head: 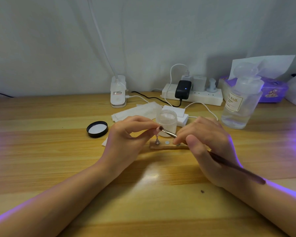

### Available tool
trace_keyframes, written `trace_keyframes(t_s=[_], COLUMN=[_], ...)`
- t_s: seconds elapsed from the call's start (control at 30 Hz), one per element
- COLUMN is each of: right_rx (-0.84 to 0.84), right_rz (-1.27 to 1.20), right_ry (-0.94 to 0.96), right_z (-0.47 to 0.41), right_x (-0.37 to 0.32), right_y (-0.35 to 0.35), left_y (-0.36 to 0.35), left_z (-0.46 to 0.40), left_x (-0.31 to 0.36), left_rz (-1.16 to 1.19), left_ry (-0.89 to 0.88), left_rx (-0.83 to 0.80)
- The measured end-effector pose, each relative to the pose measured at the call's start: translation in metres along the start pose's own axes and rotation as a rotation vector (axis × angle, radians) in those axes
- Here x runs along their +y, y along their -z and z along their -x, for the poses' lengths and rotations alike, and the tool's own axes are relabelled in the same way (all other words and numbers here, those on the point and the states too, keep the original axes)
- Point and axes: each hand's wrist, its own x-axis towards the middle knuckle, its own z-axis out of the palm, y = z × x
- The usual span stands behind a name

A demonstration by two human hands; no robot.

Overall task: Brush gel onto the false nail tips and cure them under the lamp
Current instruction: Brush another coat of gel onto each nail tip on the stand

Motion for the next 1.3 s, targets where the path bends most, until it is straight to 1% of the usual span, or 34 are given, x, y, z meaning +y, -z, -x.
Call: trace_keyframes(t_s=[0.1, 0.17, 0.3, 0.37, 0.5, 0.57, 0.63, 0.73, 0.8, 0.87, 1.0, 1.03, 1.07, 1.17, 1.2, 1.23, 1.3], right_rx=[0.056, 0.068, 0.002, -0.029, 0.036, 0.051, 0.048, -0.015, -0.045, -0.023, 0.044, 0.044, 0.040, -0.020, -0.039, -0.044, -0.016], right_rz=[-0.054, -0.098, -0.040, -0.024, -0.067, -0.092, -0.097, -0.084, -0.068, -0.070, -0.150, -0.158, -0.148, -0.042, -0.022, -0.017, -0.043], right_ry=[-0.118, -0.155, -0.001, 0.022, -0.125, -0.165, -0.119, -0.021, -0.012, -0.055, -0.216, -0.223, -0.198, -0.021, 0.010, 0.006, -0.077], right_z=[0.0009, 0.0019, 0.0004, 0.0002, 0.0011, 0.0005, 0.0002, 0.0010, 0.0012, 0.0005, -0.0001, -0.0005, -0.0010, -0.0014, -0.0012, -0.0012, -0.0018], right_x=[0.0033, 0.0041, -0.0007, -0.0014, 0.0005, 0.0020, 0.0018, 0.0002, 0.0002, 0.0004, 0.0022, 0.0022, 0.0018, -0.0020, -0.0023, -0.0022, -0.0012], right_y=[-0.0005, 0.0003, 0.0002, 0.0005, 0.0010, 0.0006, 0.0003, 0.0008, 0.0004, 0.0003, 0.0008, 0.0012, 0.0016, 0.0001, -0.0008, -0.0011, -0.0001], left_y=[0.0009, 0.0009, 0.0014, 0.0020, 0.0026, 0.0019, 0.0015, 0.0020, 0.0021, 0.0023, 0.0025, 0.0025, 0.0023, 0.0021, 0.0022, 0.0022, 0.0021], left_z=[0.0004, 0.0005, 0.0007, 0.0012, 0.0011, 0.0008, 0.0005, 0.0004, 0.0004, 0.0006, 0.0009, 0.0008, 0.0007, 0.0009, 0.0011, 0.0011, 0.0009], left_x=[0.0017, 0.0018, 0.0016, 0.0011, 0.0017, 0.0021, 0.0024, 0.0021, 0.0020, 0.0022, 0.0034, 0.0037, 0.0040, 0.0037, 0.0035, 0.0034, 0.0033], left_rz=[-0.012, -0.020, -0.034, -0.048, -0.047, -0.048, -0.050, -0.059, -0.067, -0.073, -0.065, -0.063, -0.062, -0.073, -0.076, -0.080, -0.083], left_ry=[0.014, 0.014, 0.003, -0.012, 0.004, 0.006, 0.009, -0.005, -0.016, -0.009, 0.008, 0.008, 0.006, -0.008, -0.010, -0.011, -0.009], left_rx=[0.006, 0.002, 0.008, 0.010, 0.003, -0.002, -0.003, -0.001, 0.002, 0.002, 0.004, 0.004, 0.004, 0.012, 0.014, 0.013, 0.010])
